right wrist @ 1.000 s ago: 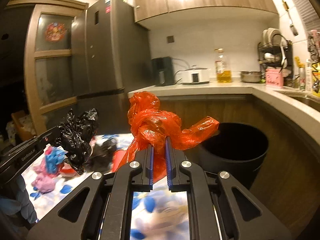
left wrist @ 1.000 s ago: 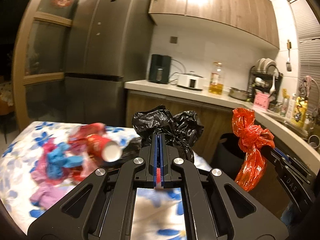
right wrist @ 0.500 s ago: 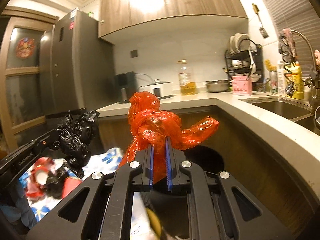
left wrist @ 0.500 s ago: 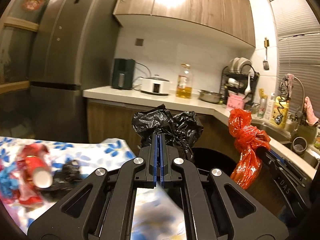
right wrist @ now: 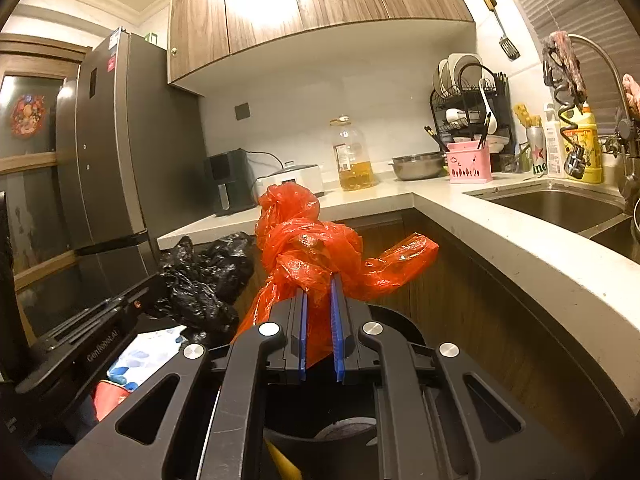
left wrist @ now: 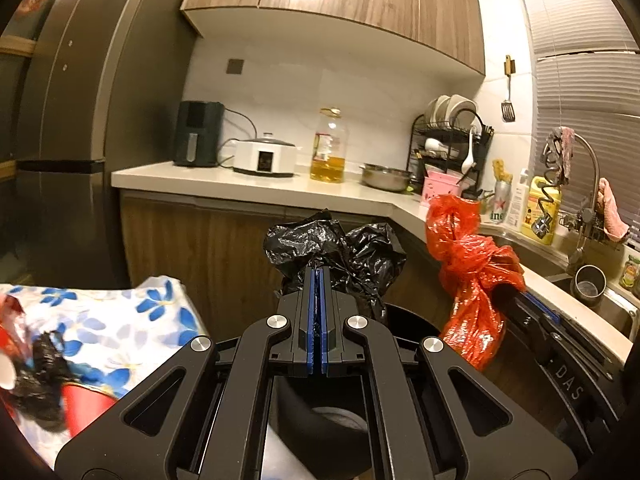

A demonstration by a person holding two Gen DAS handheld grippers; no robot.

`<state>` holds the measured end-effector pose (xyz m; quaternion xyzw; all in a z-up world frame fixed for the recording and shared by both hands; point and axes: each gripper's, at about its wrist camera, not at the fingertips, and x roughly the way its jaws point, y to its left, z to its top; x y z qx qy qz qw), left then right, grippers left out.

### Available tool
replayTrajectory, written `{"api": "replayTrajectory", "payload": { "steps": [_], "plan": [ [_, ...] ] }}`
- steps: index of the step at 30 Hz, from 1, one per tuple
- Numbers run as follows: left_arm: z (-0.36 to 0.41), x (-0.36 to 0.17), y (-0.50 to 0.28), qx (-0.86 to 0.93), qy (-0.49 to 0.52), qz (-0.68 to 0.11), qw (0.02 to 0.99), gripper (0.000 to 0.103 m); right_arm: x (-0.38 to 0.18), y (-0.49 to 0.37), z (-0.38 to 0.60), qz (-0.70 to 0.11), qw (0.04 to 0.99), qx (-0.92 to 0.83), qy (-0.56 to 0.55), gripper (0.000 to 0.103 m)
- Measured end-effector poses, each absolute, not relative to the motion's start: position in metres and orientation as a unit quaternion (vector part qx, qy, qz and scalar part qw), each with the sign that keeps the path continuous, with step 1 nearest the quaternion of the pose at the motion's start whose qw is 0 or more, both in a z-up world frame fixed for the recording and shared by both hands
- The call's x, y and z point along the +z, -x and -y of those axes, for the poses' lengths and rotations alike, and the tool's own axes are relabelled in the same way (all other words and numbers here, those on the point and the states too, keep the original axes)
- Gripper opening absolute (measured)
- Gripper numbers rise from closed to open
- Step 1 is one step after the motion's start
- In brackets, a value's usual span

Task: Collect trash
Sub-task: 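Lift both bags and carry them over the black trash bin, then open both tools to drop the black and orange bags into the bin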

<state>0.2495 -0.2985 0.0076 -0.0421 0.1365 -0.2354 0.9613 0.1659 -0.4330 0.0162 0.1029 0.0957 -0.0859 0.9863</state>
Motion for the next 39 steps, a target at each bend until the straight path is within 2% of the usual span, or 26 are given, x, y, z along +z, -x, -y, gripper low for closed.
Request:
{"api": "replayTrajectory", "payload": {
  "steps": [18,23,25,29,31,34,36,39],
  "plan": [
    [0.315,-0.015,-0.277,-0.25,0.055,-0.153,0.954,0.001,0.0,-0.197,0.447,-0.114,0.985,-0.066,-0.115,0.011],
    [0.318,-0.02,-0.283,-0.259,0.049,-0.161,0.951,0.002,-0.005,-0.206,0.45,-0.128,0.984,-0.054,-0.115,0.014],
    [0.32,-0.022,-0.285,-0.265,0.049,-0.168,0.948,0.002,-0.008,-0.208,0.451,-0.134,0.983,-0.05,-0.117,0.023],
    [0.322,-0.028,-0.29,-0.287,0.049,-0.182,0.939,0.002,-0.012,-0.211,0.453,-0.141,0.982,-0.051,-0.118,0.03],
    [0.325,-0.032,-0.291,-0.293,0.039,-0.188,0.936,0.003,-0.013,-0.211,0.454,-0.141,0.981,-0.054,-0.119,0.042],
    [0.322,-0.037,-0.295,-0.286,0.038,-0.199,0.937,0.016,-0.015,-0.208,0.457,-0.14,0.98,-0.059,-0.126,0.052],
    [0.318,-0.04,-0.297,-0.28,0.043,-0.203,0.937,0.043,-0.016,-0.206,0.459,-0.14,0.98,-0.063,-0.128,0.055],
    [0.312,-0.041,-0.295,-0.273,0.048,-0.203,0.939,0.053,-0.018,-0.202,0.46,-0.142,0.979,-0.071,-0.131,0.059]
  ]
}}
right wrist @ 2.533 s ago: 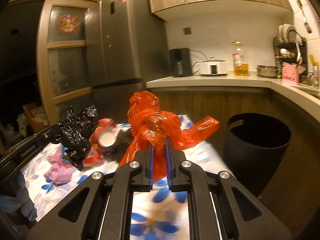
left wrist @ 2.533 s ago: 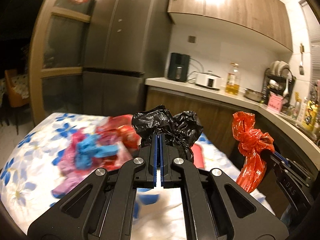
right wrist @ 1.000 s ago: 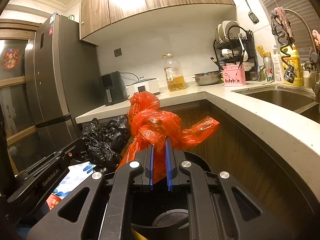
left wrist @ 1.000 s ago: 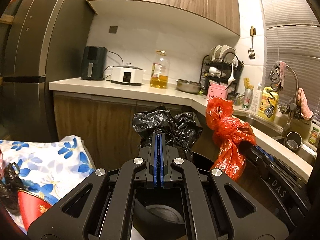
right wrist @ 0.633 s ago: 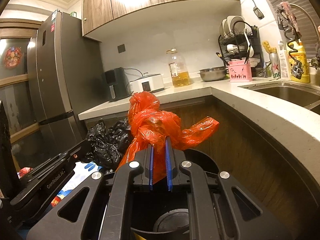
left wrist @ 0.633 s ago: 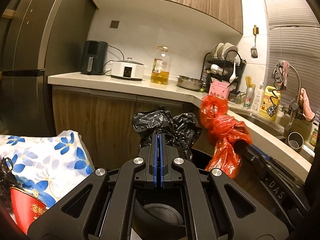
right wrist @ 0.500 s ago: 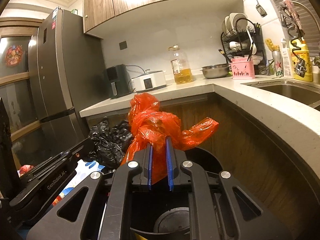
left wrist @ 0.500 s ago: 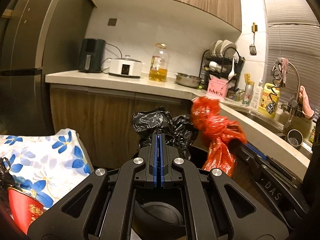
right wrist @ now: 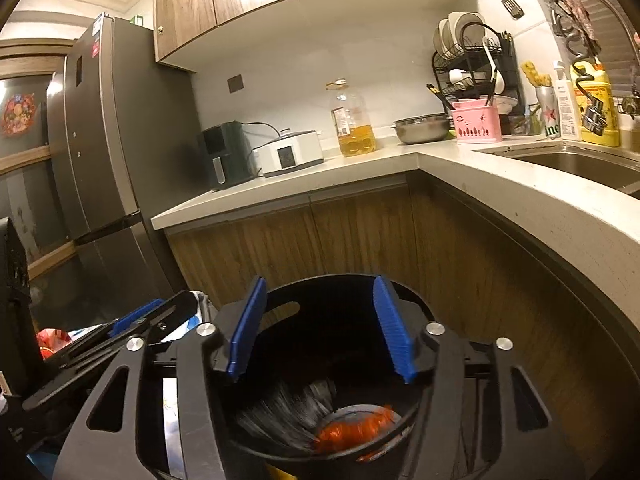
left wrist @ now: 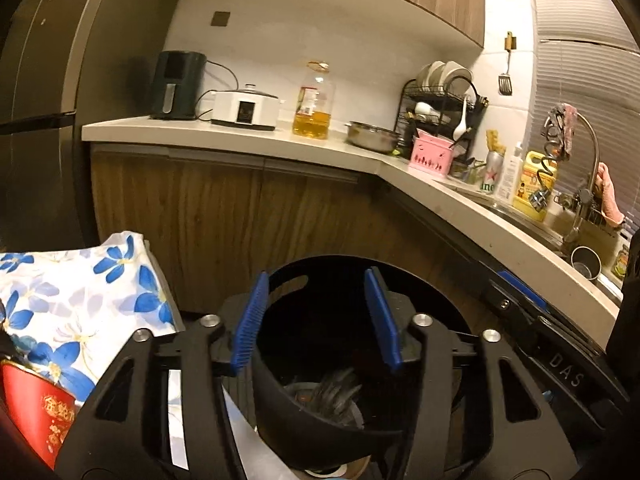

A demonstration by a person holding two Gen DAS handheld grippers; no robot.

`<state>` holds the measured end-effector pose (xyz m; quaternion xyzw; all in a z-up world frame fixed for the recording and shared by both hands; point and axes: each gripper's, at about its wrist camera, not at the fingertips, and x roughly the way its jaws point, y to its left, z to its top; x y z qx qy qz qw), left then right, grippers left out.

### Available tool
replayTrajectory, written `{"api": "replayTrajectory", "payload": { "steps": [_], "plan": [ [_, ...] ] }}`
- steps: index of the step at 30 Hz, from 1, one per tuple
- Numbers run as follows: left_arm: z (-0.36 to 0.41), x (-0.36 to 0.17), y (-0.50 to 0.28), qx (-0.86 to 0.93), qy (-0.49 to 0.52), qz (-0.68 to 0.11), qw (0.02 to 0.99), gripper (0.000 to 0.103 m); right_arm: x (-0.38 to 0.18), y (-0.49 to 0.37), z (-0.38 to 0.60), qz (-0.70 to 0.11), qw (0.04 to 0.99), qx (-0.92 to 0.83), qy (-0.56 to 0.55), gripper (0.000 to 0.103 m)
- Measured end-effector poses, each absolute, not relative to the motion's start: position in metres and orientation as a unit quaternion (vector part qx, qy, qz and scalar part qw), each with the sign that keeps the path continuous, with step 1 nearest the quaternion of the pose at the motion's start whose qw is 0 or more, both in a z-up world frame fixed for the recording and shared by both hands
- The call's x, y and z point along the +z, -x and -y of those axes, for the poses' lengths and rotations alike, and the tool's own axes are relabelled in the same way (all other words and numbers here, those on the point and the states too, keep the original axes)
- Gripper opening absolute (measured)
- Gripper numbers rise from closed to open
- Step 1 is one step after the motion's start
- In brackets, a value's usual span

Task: Collect trash
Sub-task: 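Open both tools to drop the black and orange bags into the bin, then move both open tools back over the trash pile on the table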

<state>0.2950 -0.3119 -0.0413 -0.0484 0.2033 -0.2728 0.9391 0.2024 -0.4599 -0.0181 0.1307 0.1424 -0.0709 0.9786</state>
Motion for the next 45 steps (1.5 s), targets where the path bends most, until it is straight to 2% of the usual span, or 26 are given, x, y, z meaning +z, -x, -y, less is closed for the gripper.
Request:
{"api": "replayTrajectory", "payload": {
  "steps": [6,14,27,39,45],
  "plan": [
    [0.298,-0.041,-0.281,-0.239,0.041,-0.201,0.949,0.07,-0.02,-0.195,0.455,-0.15,0.977,-0.08,-0.129,0.07],
    [0.263,-0.039,-0.251,-0.173,0.031,-0.191,0.966,0.082,-0.017,-0.175,0.438,-0.145,0.978,-0.078,-0.131,0.083],
    [0.182,-0.041,-0.185,-0.063,0.026,-0.169,0.983,0.083,-0.011,-0.137,0.379,-0.127,0.985,-0.051,-0.105,0.084],
    [0.06,-0.059,-0.121,0.104,0.001,-0.146,0.984,0.083,-0.023,-0.11,0.303,-0.137,0.986,0.017,-0.091,0.084],
    [-0.006,-0.071,-0.104,0.181,0.013,-0.161,0.97,0.083,-0.027,-0.107,0.272,-0.145,0.984,0.045,-0.089,0.084]
  ]
}}
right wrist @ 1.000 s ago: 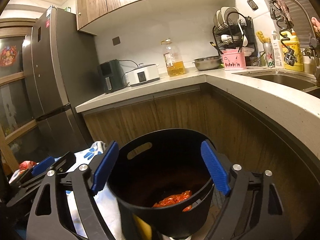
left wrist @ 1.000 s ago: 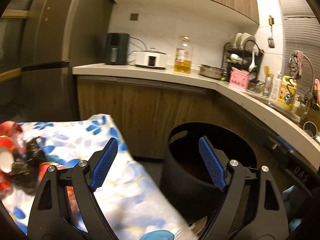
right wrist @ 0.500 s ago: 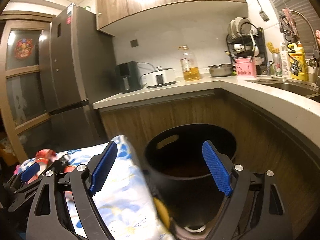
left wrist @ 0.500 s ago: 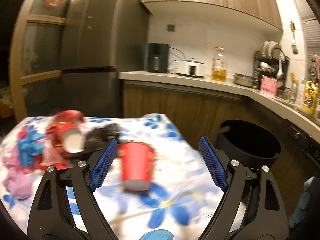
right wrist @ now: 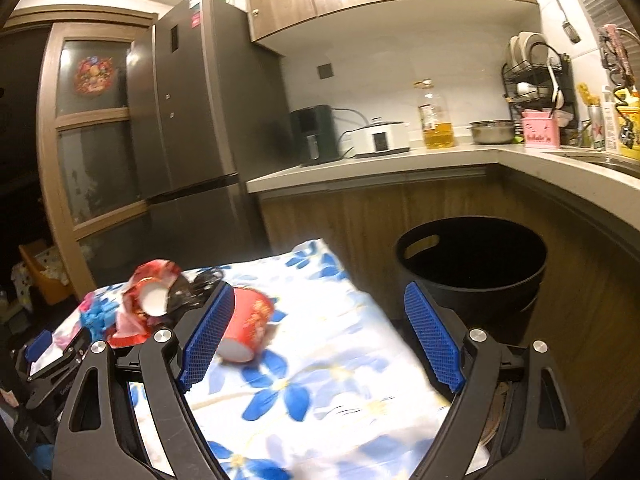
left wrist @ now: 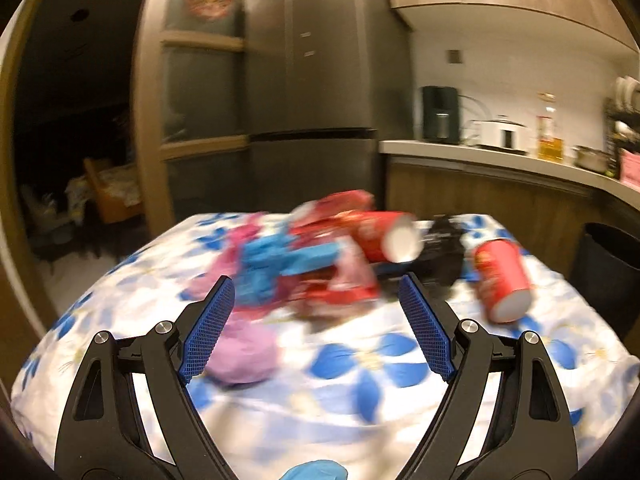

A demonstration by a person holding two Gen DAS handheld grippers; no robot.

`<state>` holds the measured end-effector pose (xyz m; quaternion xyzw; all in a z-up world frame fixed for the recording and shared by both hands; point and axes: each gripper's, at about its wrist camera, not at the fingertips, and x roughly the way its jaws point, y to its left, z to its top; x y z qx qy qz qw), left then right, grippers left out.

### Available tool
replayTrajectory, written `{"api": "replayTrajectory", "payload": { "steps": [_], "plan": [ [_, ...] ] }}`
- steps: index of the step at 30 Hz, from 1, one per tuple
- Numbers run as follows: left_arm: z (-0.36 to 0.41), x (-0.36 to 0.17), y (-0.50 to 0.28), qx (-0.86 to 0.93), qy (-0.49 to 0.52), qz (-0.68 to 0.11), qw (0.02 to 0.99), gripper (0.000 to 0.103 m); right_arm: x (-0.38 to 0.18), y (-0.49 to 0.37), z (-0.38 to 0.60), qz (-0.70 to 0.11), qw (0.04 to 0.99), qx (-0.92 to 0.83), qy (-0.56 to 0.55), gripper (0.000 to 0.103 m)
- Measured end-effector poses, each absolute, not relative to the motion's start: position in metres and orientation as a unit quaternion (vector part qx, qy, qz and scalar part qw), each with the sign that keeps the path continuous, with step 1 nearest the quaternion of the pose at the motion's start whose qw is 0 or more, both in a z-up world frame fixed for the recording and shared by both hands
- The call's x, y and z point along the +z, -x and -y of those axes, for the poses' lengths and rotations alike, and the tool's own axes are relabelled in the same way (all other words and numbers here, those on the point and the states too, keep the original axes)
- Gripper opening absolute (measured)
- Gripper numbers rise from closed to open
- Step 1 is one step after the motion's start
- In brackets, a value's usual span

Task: Collect trash
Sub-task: 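Move both open tools back over the trash pile on the table, then grasp the pink-purple plastic bag with the left tool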

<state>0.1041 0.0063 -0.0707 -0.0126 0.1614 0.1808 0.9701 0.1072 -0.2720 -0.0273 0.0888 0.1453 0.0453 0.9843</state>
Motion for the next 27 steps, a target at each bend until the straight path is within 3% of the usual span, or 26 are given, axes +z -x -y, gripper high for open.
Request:
{"api": "replayTrajectory", "payload": {
  "steps": [10,13,21,27],
  "plan": [
    [-0.065,-0.09,-0.107,0.175,0.064,-0.225,0.956,0.082,-0.036,-0.117,0.229,-0.16,0.981,0.074,-0.082,0.084],
    [-0.075,-0.098,-0.117,0.165,0.081,-0.264,0.947,0.071,-0.037,-0.119,0.219,-0.162,0.981,0.077,-0.074,0.084],
    [-0.082,-0.116,-0.129,0.138,0.104,-0.308,0.936,0.026,-0.045,-0.131,0.2,-0.169,0.981,0.073,-0.054,0.084],
    [-0.082,-0.114,-0.12,0.12,0.112,-0.298,0.94,0.011,-0.056,-0.146,0.191,-0.184,0.98,0.067,-0.045,0.084]
  ]
}}
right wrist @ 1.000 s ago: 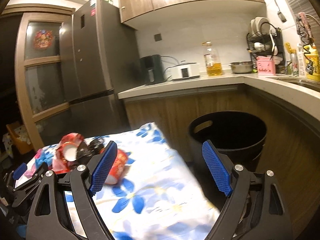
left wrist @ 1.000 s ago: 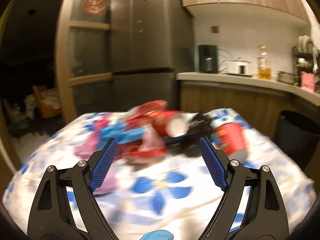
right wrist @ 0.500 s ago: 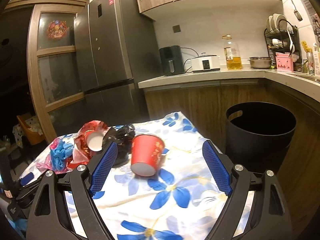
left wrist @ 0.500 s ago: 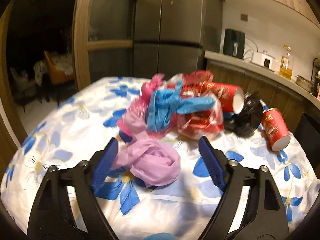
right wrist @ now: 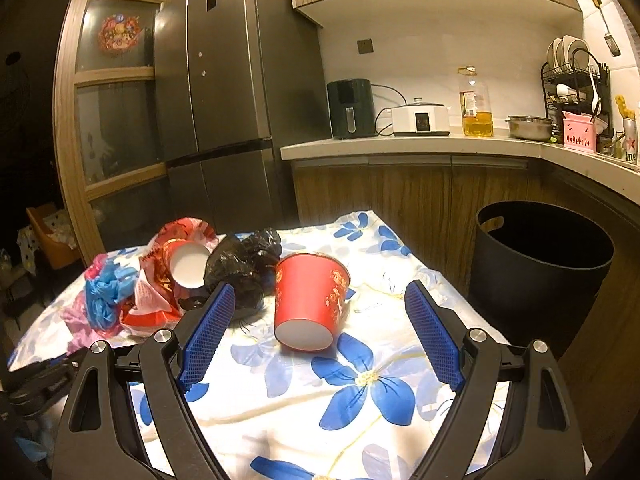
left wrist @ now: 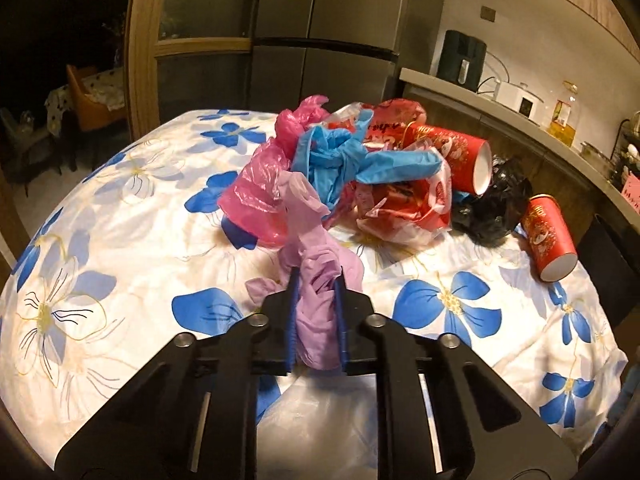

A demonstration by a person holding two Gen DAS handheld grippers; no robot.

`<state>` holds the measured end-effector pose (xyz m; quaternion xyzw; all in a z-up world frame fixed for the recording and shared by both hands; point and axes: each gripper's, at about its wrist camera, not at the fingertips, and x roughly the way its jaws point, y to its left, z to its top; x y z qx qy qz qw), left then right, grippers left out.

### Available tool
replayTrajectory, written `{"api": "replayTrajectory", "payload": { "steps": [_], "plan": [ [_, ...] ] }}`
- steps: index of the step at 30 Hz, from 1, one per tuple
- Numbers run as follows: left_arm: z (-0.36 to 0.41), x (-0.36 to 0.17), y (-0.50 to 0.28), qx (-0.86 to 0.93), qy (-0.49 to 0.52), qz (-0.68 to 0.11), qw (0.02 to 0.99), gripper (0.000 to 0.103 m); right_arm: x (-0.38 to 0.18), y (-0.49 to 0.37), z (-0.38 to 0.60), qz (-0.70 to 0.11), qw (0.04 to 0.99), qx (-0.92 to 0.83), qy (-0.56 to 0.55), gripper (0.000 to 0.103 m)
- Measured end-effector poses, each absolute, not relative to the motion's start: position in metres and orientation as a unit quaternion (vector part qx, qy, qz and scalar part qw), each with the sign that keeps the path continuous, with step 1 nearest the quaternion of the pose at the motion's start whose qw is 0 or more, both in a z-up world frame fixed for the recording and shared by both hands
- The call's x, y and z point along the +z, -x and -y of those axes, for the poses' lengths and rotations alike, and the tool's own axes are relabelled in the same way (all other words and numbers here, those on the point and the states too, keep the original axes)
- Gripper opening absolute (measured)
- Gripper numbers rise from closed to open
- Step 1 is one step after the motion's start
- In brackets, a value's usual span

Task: Collect trash
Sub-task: 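Grasp the pink-purple plastic bag with the left tool, then grasp the red paper cup around its body with the right tool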

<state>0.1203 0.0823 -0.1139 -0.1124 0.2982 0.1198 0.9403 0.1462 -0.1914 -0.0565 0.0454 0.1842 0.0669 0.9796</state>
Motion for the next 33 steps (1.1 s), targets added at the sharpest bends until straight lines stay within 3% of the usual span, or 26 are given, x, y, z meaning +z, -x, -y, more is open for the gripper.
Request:
{"api": "replayTrajectory", "payload": {
  "steps": [12,24,30,33],
  "plan": [
    [-0.053,-0.069,-0.096,0.081,0.102,-0.221,0.967,0.008,-0.071,-0.193,0.188,-0.207,0.976,0.048,-0.044,0.084],
    [-0.039,-0.066,-0.105,0.058,0.088,-0.22,0.97,0.008,-0.094,-0.234,0.181,-0.265,0.96,0.066,-0.06,0.084],
    [-0.036,-0.069,-0.11,0.052,0.084,-0.225,0.969,0.008,-0.104,-0.246,0.182,-0.298,0.949,0.079,-0.072,0.069],
    [-0.035,-0.071,-0.113,0.05,0.082,-0.228,0.969,0.008,-0.106,-0.247,0.184,-0.302,0.947,0.083,-0.078,0.067]
  ]
}}
